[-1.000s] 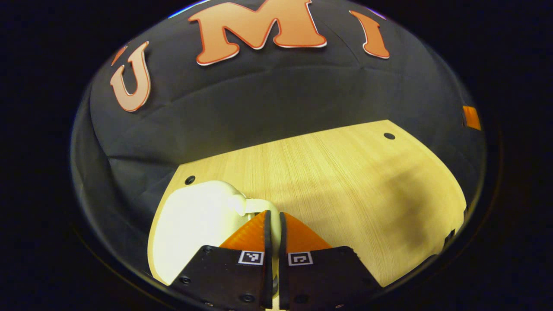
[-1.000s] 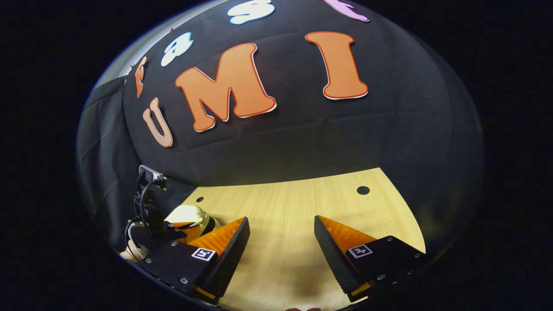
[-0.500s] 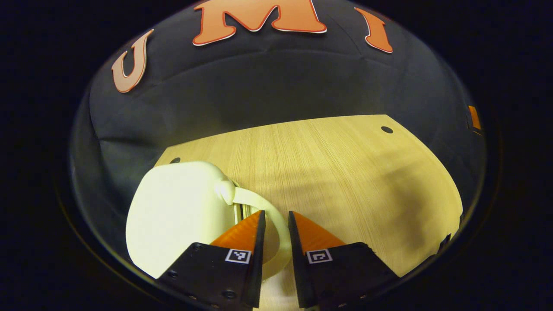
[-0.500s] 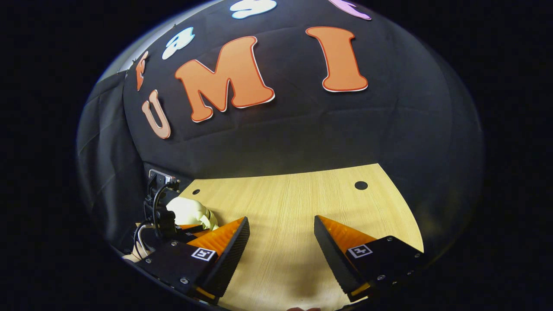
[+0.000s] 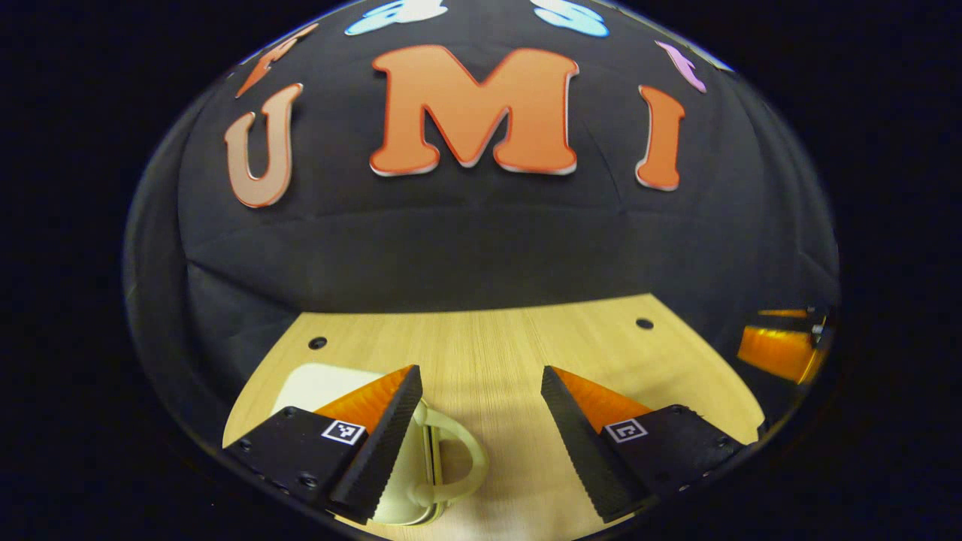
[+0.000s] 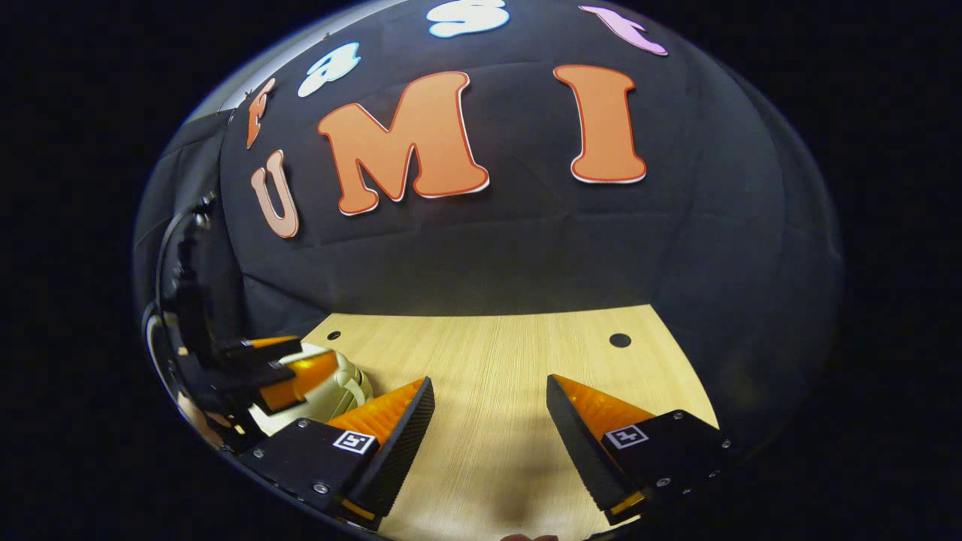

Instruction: First open the suitcase, pack the skin care products into it, and then close the suitcase.

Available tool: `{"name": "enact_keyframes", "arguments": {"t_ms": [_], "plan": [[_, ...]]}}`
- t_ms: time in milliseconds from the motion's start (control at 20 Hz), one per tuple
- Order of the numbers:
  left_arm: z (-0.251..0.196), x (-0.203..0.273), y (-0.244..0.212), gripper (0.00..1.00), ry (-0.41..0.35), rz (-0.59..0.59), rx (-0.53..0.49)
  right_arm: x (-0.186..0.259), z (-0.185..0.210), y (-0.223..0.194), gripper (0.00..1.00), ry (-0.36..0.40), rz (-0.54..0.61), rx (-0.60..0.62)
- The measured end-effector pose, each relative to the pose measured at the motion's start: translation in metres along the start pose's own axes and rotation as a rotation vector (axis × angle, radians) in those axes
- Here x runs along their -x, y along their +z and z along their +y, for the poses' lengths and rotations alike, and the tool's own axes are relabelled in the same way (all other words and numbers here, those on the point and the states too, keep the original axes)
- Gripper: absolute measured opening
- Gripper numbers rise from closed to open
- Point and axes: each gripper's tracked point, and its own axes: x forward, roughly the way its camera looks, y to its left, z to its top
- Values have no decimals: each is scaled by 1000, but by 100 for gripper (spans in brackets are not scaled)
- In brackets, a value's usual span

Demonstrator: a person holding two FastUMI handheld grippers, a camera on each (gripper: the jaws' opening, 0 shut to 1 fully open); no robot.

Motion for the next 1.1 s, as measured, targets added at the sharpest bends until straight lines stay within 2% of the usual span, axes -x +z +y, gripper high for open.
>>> {"name": "enact_keyframes", "arguments": {"t_ms": [150,250,300,350,400,450,650,750,850,900,1100], "plan": [[33,29,55,99,50,-153,29,13,16,27,96,-5,-85,27],[54,48,84,99,53,-244,36,24,29,46,96,2,-156,36],[63,62,96,99,58,-280,26,29,37,53,95,15,-191,36],[70,70,105,99,66,-308,5,36,45,59,100,25,-214,30],[79,78,109,99,80,-332,-20,41,50,62,95,24,-229,15],[84,83,114,99,85,-352,-41,43,52,64,95,7,-243,-9],[89,86,105,99,32,-343,-63,55,64,68,95,-57,-286,-70],[90,87,104,99,10,-337,-53,63,70,66,100,-77,-307,-62],[92,85,102,99,-1,-333,-29,64,73,67,100,-104,-313,-51],[92,84,101,99,-3,-324,-27,65,75,66,95,-110,-308,-57],[97,84,95,99,27,-290,-31,67,83,72,95,-100,-305,-76]]}}
